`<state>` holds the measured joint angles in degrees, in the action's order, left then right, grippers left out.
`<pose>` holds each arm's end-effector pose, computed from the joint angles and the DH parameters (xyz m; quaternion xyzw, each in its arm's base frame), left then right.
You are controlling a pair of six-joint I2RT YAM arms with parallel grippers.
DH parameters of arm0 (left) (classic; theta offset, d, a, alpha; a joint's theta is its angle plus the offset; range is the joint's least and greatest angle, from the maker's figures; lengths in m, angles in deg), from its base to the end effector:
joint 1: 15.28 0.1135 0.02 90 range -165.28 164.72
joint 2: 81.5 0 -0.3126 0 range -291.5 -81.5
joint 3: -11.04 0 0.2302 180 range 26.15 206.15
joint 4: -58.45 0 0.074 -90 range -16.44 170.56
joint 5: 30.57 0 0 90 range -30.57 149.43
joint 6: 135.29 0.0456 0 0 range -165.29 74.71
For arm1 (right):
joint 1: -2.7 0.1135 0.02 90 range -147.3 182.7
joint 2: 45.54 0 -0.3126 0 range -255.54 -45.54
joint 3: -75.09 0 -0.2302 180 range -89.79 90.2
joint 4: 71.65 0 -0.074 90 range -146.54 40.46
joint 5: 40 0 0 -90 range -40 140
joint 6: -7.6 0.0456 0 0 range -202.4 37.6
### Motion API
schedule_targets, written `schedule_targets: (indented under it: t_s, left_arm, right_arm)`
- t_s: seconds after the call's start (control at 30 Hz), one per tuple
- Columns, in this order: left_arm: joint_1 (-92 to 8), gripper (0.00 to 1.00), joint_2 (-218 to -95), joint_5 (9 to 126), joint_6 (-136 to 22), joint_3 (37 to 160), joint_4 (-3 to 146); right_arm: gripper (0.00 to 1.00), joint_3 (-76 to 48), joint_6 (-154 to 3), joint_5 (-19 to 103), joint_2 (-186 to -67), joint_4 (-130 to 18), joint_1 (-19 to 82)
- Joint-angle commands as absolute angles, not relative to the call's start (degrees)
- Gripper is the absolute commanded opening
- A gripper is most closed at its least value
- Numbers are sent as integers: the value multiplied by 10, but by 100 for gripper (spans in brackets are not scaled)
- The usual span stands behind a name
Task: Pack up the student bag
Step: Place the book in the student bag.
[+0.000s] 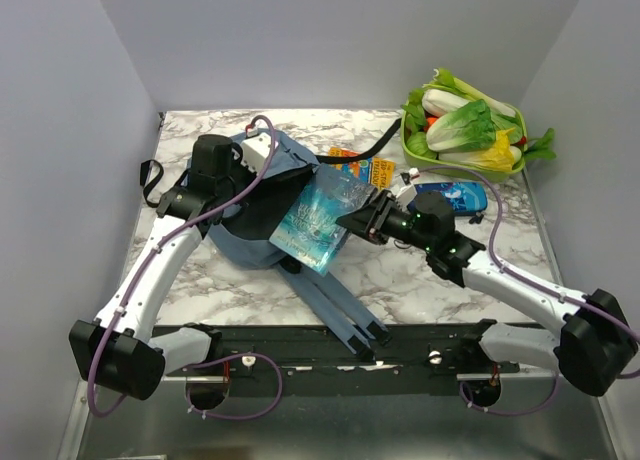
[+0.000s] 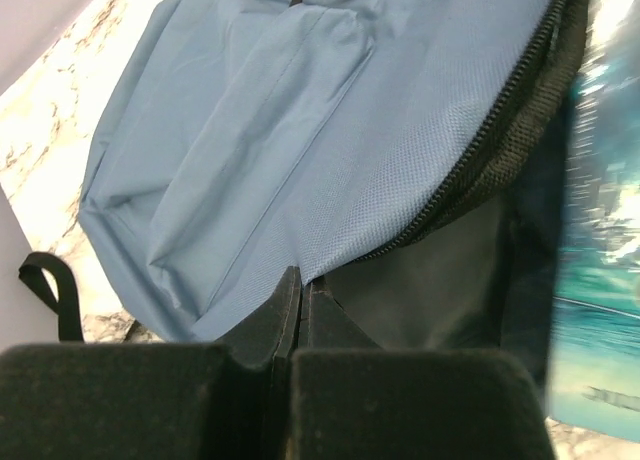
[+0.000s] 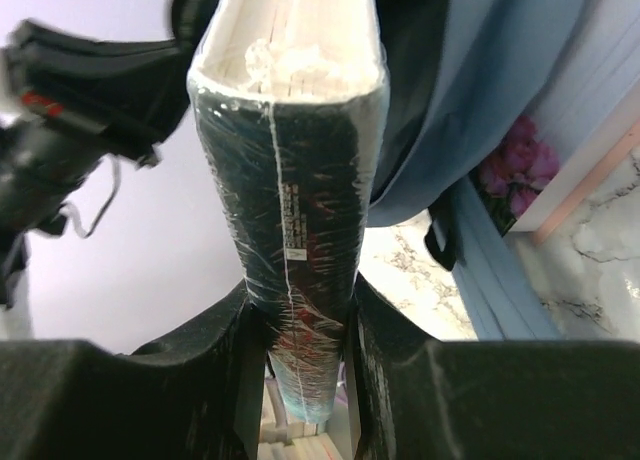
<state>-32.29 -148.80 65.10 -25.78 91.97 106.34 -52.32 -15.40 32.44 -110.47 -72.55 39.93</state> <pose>0.2107 -0.0692 0.3889 0.2986 0.8312 -0.0335 0.4677 0.1729 0.1486 0.3242 0.1031 0.7641 0.5664 0.2910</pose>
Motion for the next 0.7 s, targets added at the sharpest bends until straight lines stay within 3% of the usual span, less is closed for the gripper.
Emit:
schedule_targets:
  t_s: [0.0, 0.43, 0.67]
  left_arm:
    - [-340, 0, -1479, 696, -309, 972, 1066]
    - [-355, 0, -1475, 756, -303, 965, 1066]
    - [-357, 0, -1476, 797, -296, 977, 1091]
  right_arm:
    - [1, -465, -112, 438, -1139, -766, 416]
    - [1, -326, 21, 203, -1380, -827, 423]
    - [1, -214, 36, 221, -1452, -832, 427]
